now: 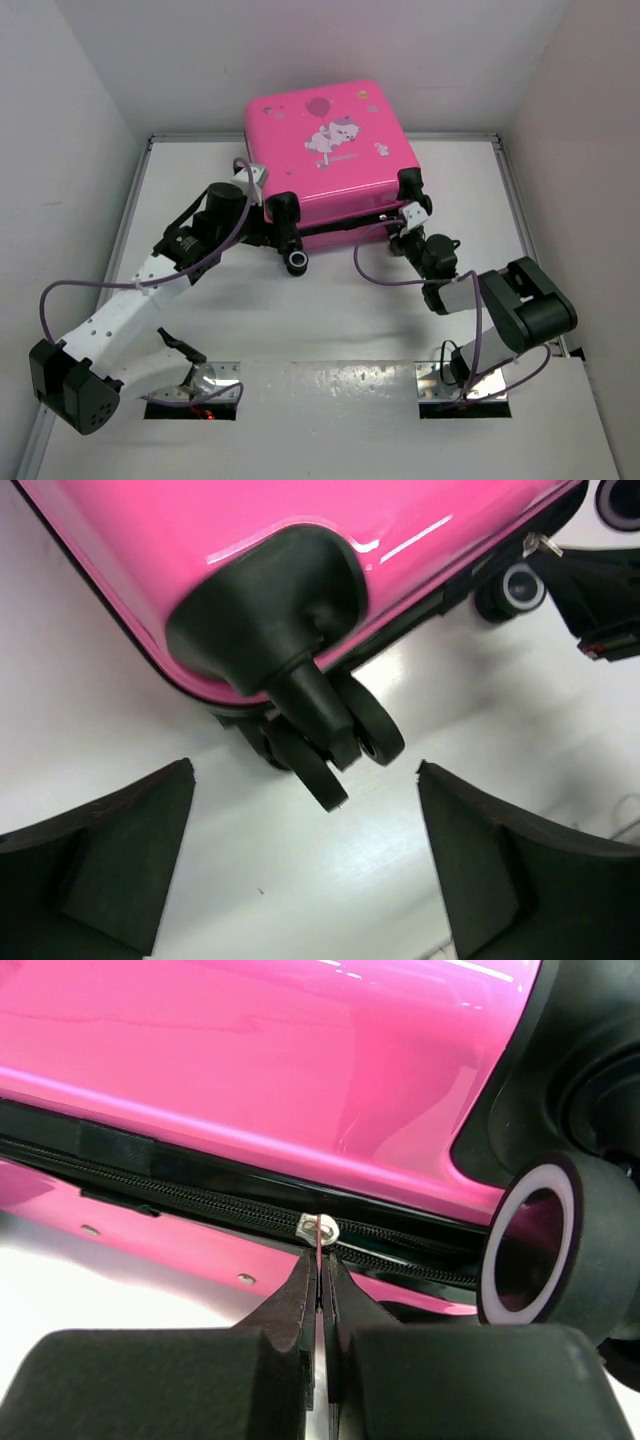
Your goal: Pack the luggage
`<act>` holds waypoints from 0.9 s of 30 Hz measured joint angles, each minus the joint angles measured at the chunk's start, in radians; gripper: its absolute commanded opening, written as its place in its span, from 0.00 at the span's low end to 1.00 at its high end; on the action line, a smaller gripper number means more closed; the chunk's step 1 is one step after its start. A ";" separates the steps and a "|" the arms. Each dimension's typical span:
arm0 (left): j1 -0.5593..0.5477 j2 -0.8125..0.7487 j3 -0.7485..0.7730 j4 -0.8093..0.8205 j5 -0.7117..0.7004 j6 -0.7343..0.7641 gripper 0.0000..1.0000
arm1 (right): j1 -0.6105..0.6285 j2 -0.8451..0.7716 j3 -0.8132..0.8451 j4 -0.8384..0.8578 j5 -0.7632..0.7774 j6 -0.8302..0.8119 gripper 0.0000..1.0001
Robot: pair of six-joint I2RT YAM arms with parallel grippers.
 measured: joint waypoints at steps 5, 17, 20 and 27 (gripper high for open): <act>-0.025 0.076 0.043 -0.083 0.028 -0.063 1.00 | 0.002 0.000 0.009 -0.017 0.024 -0.031 0.00; -0.105 0.167 0.160 -0.179 -0.117 -0.215 1.00 | -0.007 -0.082 0.043 -0.198 -0.007 -0.037 0.00; -0.119 0.230 0.193 -0.188 -0.183 -0.234 1.00 | -0.008 -0.093 0.065 -0.252 -0.014 -0.037 0.00; -0.127 0.447 0.319 -0.262 -0.279 -0.255 0.48 | -0.017 -0.094 0.114 -0.345 -0.013 -0.032 0.00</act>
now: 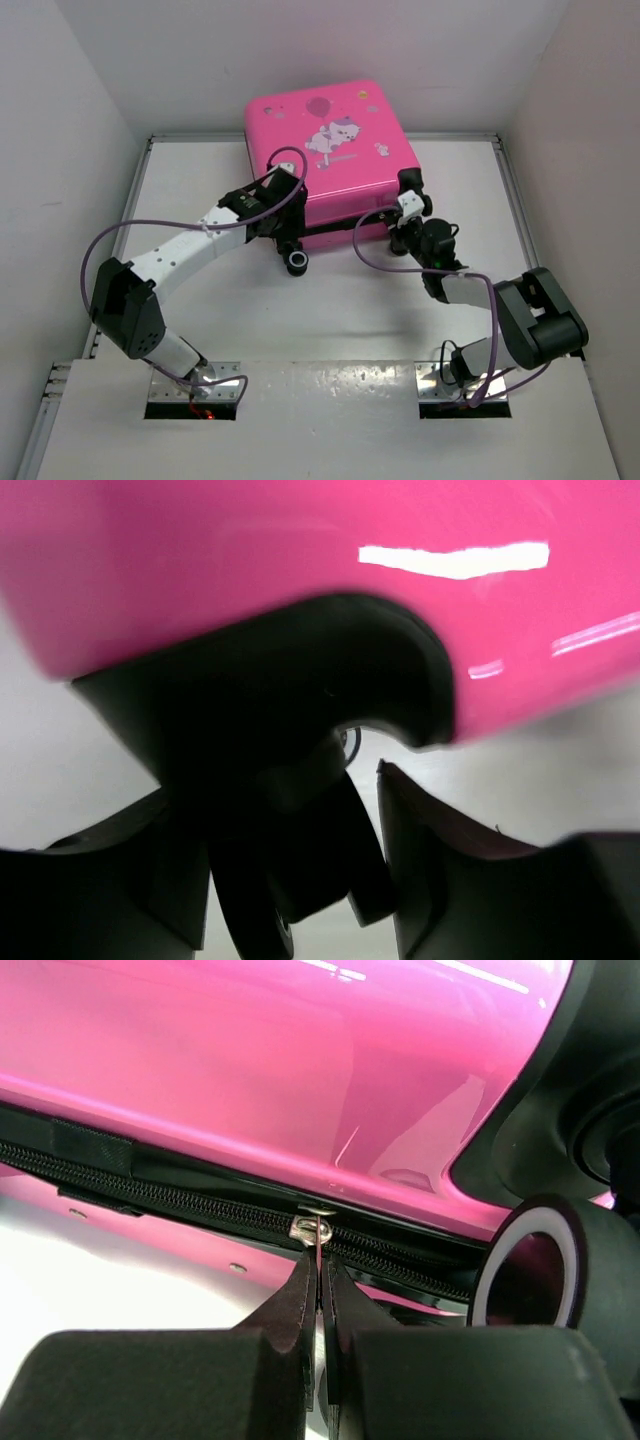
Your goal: Pack the luggage
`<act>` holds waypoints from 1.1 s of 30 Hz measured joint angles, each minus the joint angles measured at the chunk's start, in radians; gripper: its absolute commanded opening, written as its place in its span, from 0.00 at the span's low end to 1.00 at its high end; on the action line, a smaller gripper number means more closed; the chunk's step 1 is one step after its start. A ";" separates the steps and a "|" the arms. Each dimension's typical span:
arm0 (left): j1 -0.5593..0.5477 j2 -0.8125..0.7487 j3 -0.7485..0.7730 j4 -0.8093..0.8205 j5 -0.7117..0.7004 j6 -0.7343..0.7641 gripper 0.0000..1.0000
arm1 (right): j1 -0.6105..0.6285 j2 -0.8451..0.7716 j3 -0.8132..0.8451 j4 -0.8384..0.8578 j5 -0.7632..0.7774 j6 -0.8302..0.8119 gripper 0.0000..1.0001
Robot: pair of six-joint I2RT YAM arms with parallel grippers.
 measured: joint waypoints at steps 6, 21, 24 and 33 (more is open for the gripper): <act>0.058 -0.003 0.000 0.002 -0.023 -0.156 0.08 | -0.008 -0.005 0.010 -0.031 -0.035 0.030 0.00; 0.100 -0.003 0.000 0.011 0.015 -0.112 0.00 | -0.049 -0.080 -0.050 -0.061 0.029 0.119 0.00; 0.120 -0.003 0.000 0.011 0.034 -0.106 0.00 | -0.072 -0.110 -0.074 -0.081 0.059 0.140 0.00; 0.190 -0.003 0.000 0.014 0.119 -0.047 0.00 | -0.158 -0.133 -0.093 -0.098 0.064 0.223 0.00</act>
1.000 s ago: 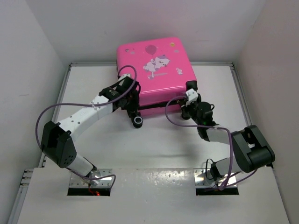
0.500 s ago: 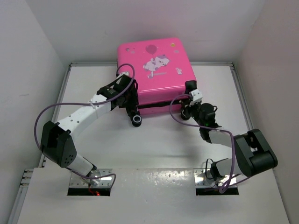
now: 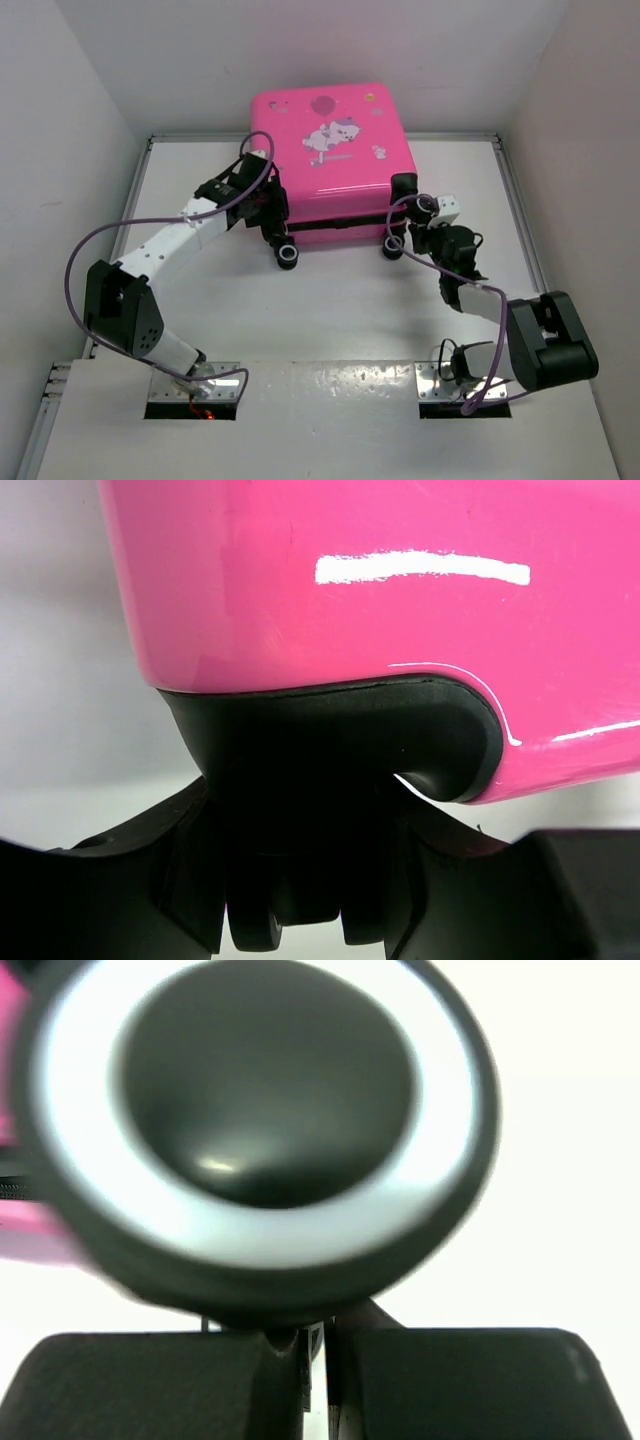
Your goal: Pack the luggage
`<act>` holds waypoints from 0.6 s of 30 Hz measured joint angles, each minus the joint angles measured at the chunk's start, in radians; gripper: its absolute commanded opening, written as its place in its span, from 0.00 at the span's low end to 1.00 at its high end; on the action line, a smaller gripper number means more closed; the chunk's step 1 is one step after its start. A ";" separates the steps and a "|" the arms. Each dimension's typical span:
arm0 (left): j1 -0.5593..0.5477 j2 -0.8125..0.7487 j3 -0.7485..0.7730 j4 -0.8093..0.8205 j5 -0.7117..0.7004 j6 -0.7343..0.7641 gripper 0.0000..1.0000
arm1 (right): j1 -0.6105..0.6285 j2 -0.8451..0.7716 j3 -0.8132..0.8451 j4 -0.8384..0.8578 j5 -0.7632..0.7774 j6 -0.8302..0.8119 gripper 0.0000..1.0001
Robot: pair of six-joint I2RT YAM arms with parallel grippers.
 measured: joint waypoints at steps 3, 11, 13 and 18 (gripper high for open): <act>0.019 -0.010 -0.018 0.024 0.023 0.023 0.00 | -0.024 0.010 0.008 -0.001 -0.032 0.025 0.00; 0.111 -0.091 -0.164 0.190 0.079 0.140 0.00 | -0.114 0.108 0.112 -0.010 -0.126 0.074 0.00; 0.134 -0.111 -0.194 0.233 0.074 0.197 0.00 | -0.134 0.141 0.143 -0.020 -0.160 0.086 0.00; 0.146 -0.131 -0.243 0.324 0.051 0.324 0.00 | -0.158 0.192 0.188 -0.019 -0.242 0.101 0.00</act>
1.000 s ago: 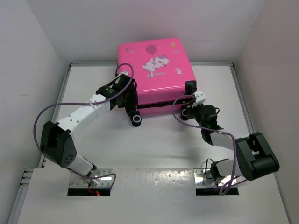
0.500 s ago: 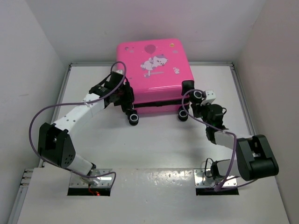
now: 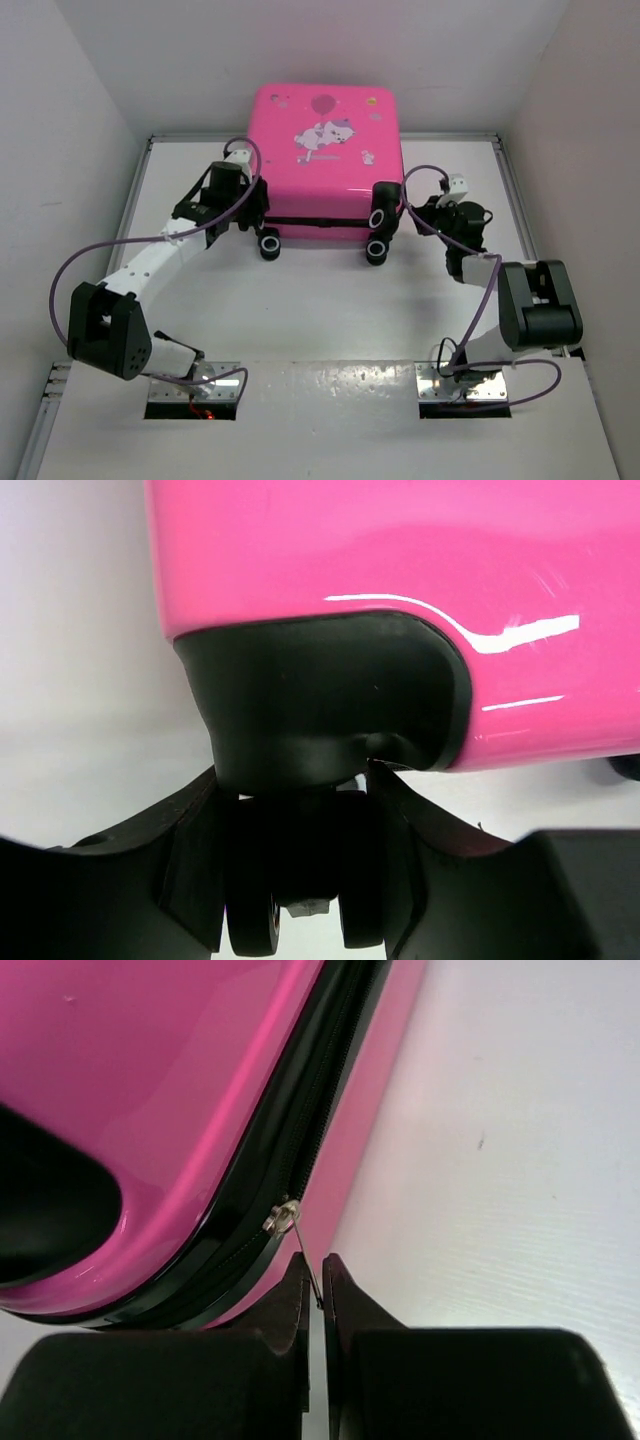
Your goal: Pack the luggage
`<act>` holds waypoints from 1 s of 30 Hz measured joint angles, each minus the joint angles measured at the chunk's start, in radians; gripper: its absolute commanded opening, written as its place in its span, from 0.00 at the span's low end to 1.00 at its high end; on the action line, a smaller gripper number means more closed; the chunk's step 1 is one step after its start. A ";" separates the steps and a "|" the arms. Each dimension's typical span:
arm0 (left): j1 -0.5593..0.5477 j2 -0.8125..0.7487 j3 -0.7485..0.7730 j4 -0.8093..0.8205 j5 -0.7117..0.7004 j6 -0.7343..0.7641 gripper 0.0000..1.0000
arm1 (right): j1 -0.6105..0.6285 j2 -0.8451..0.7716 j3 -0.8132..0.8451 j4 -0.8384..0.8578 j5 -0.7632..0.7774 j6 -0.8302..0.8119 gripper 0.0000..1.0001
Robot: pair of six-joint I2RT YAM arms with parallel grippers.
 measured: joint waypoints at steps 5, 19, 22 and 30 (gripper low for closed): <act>0.012 -0.018 -0.064 0.129 -0.035 0.158 0.00 | -0.012 0.078 0.058 0.025 -0.072 0.003 0.00; 0.119 -0.071 -0.279 0.538 0.027 0.680 0.00 | -0.012 0.379 0.391 0.048 -0.109 0.003 0.00; 0.169 -0.054 -0.280 0.568 0.083 0.742 0.00 | -0.008 0.455 0.481 0.053 -0.094 0.002 0.00; 0.365 -0.001 -0.186 0.351 0.188 0.741 1.00 | 0.006 0.537 0.580 0.063 -0.031 -0.002 0.00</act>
